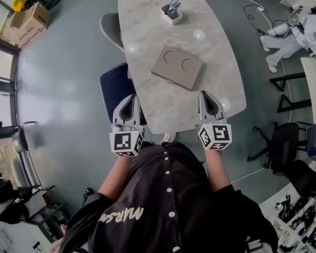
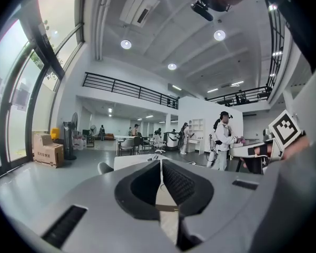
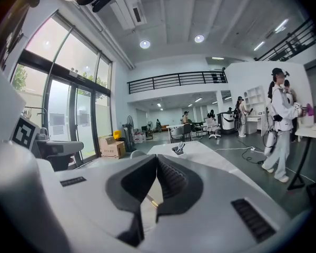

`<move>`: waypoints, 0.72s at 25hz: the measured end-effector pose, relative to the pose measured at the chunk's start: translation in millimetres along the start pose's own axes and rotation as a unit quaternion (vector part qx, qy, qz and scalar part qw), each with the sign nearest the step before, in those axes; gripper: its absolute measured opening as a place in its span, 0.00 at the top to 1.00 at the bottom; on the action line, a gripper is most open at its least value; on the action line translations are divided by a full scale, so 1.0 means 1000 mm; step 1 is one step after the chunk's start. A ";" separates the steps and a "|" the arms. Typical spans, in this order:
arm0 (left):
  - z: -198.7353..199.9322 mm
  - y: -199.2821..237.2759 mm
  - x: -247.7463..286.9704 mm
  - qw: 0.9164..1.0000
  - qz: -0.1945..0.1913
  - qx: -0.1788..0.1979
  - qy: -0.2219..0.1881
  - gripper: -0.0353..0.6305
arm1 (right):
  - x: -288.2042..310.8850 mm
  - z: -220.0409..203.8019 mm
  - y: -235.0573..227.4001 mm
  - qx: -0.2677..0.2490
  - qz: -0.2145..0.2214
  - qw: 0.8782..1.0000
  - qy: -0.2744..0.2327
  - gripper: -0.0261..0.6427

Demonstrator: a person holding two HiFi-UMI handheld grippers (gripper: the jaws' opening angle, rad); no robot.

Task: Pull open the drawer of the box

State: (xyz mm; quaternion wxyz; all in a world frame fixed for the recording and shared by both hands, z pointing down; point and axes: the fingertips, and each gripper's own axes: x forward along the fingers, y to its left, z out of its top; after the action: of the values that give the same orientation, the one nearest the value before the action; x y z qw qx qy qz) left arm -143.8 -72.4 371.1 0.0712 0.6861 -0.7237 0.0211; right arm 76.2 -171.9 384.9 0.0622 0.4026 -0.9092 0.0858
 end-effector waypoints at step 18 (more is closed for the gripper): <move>-0.018 0.020 0.035 0.996 -0.083 -0.007 0.041 0.91 | 0.067 -0.053 0.008 0.086 -0.036 0.994 0.056 0.96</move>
State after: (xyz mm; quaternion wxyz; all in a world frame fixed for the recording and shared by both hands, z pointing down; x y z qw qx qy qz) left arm -164.5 -103.5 394.5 0.1069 0.7420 -0.6608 0.0377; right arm 27.6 -203.8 447.9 0.0807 0.4337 -0.8784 0.1841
